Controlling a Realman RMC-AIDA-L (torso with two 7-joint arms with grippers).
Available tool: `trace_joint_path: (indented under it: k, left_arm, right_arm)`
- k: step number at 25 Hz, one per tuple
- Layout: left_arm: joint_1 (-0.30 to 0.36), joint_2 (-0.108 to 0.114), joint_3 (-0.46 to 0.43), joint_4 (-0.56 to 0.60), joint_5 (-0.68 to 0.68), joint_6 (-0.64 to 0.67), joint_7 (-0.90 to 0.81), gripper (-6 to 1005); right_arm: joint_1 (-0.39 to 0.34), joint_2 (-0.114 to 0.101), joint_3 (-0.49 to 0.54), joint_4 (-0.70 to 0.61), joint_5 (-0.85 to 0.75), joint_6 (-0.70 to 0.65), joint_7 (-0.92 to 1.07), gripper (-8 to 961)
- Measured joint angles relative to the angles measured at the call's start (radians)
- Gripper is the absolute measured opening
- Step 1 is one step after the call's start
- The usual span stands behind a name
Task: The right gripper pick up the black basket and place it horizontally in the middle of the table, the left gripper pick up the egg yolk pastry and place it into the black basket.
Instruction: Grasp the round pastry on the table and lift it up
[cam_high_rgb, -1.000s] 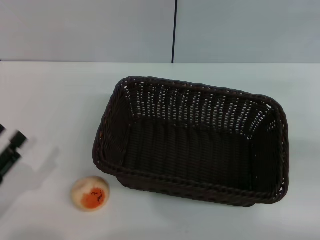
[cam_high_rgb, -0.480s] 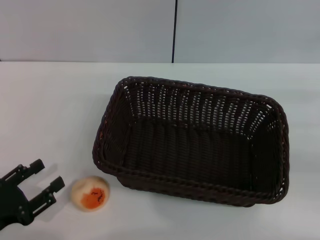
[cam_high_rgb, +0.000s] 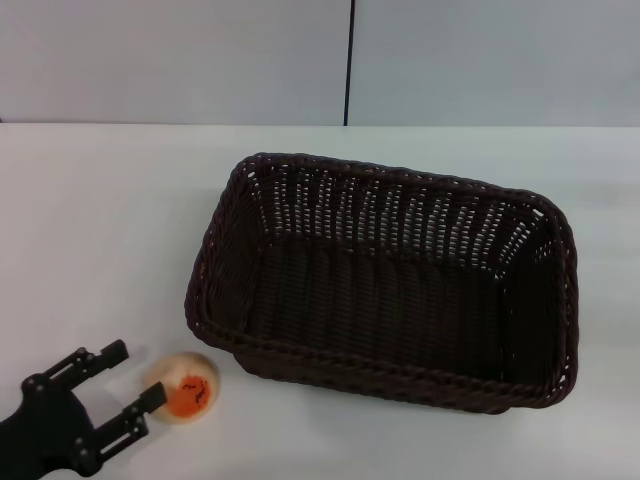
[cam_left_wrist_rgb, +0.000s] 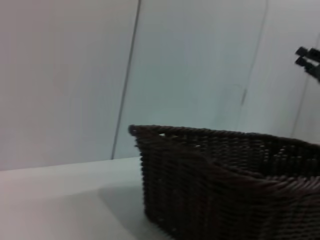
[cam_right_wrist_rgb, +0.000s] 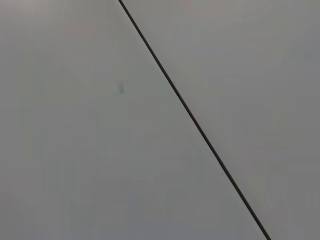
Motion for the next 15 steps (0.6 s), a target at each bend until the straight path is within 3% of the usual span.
trace_joint_path:
  k: [15]
  left_arm:
    - [-0.027, -0.004, 0.021, -0.078, 0.0, -0.068, 0.056, 688]
  right_arm:
    - [-0.005, -0.001, 0.0, 0.021, 0.0, 0.011, -0.003, 425]
